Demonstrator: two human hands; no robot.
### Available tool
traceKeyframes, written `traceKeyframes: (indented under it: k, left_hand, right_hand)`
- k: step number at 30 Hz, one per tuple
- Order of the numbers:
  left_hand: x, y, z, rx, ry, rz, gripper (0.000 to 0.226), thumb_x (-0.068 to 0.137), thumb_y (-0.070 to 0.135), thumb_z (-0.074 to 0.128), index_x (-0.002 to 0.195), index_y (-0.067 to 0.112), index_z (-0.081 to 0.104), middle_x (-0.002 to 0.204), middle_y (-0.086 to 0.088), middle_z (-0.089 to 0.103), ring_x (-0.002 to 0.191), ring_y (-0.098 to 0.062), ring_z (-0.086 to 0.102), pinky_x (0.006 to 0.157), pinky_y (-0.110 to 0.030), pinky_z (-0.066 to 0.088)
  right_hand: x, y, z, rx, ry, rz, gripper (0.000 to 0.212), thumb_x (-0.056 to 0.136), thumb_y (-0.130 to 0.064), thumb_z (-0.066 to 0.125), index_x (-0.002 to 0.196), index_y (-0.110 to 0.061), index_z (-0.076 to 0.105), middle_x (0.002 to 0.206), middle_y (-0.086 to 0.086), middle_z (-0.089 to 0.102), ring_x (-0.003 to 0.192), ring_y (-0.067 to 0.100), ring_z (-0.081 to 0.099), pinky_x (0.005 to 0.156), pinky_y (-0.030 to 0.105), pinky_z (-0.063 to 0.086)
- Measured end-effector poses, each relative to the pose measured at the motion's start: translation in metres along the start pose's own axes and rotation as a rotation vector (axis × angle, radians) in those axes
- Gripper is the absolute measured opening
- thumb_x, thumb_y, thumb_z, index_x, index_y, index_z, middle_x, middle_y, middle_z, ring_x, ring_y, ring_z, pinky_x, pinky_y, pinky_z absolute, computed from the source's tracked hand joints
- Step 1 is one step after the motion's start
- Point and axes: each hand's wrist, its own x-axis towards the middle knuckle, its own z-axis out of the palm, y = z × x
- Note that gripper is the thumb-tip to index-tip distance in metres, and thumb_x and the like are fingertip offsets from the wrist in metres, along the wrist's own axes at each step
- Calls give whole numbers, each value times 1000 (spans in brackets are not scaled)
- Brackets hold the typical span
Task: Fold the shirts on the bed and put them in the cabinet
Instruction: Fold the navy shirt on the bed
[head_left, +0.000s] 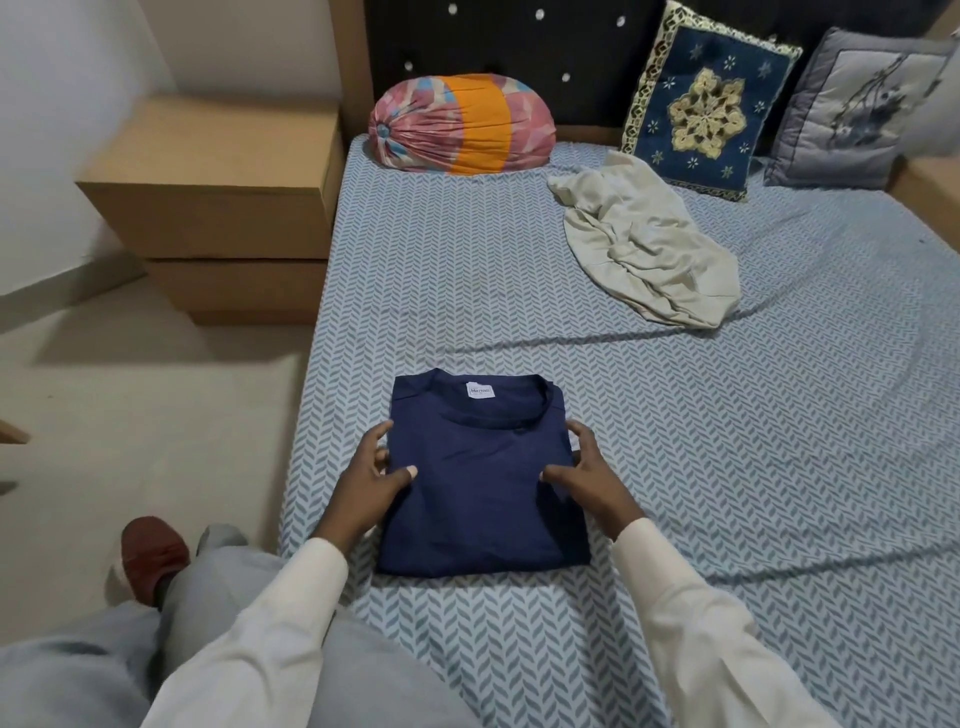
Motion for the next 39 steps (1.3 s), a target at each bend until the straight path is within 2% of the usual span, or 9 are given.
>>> traceKeyframes:
  k: [2,5,11,14,18,23,28,34,39]
  left_hand:
    - [21,2,2,57,-40,72,75,64,36,74,135,32,49,135,-3,55,123,-15,55,107,-46,44]
    - [36,13,3,188,-62,98,70,68,40,73,134,28,54,135,-2,49,126,-14,50,112,-42,38]
    - [32,37,7,330,-50,111,56,83,8,73,135,14,56,138,-7,39,130,-18,43,112,-23,26]
    - [28,38,8,350,-74,114,65,82,1,71,142,10,48,142,-9,35,128,-16,41,105,-16,26]
    - [17,38,10,407,-80,190,72,80,-6,64,146,9,40,150,-9,29,139,-21,33,103,-8,19]
    - [15,24,0,404,-91,300,77,80,-9,58,150,9,32,156,-5,20,144,-17,25,99,6,9]
    - [18,26,-42,362,-62,354,80,80,-9,55,153,10,27,160,-2,12,147,-15,21,108,-7,13]
    - [-6,61,-143,420,15,405,81,83,-5,51,155,19,22,162,6,4,147,-14,19,113,-22,27]
    - [-67,132,-238,578,84,393,80,87,1,49,156,23,15,162,7,3,144,-17,26,101,-35,46]
  right_hand:
    - [16,-8,-1,-83,-19,-46,70,77,-10,68,135,-38,40,126,1,58,93,15,62,72,23,53]
    - [40,-10,-8,-201,-73,-77,70,66,-25,72,126,-53,50,140,-3,44,121,15,50,102,37,48]
    - [53,-16,-14,-226,-162,-29,68,61,-22,83,121,-49,61,142,-1,43,128,14,47,111,39,41]
    - [46,-26,-5,-373,-190,-27,83,68,-19,83,138,-41,45,145,-1,31,136,20,38,114,37,37]
    - [34,-34,9,-668,-210,-106,106,79,-14,77,157,-28,8,156,3,3,145,21,20,109,20,25]
    - [17,-54,23,-869,-173,-210,105,82,-9,71,157,-29,0,158,5,-1,147,22,21,103,17,29]
    - [10,-100,57,-979,-132,-285,108,79,-10,75,157,-27,3,156,7,6,141,25,30,107,24,34]
    - [-15,-168,139,-938,-89,-336,101,80,1,70,157,-26,9,154,7,14,136,23,34,89,7,28]
    - [-66,-252,211,-851,-148,-455,101,76,8,66,156,-22,13,152,9,15,141,25,29,105,16,27]
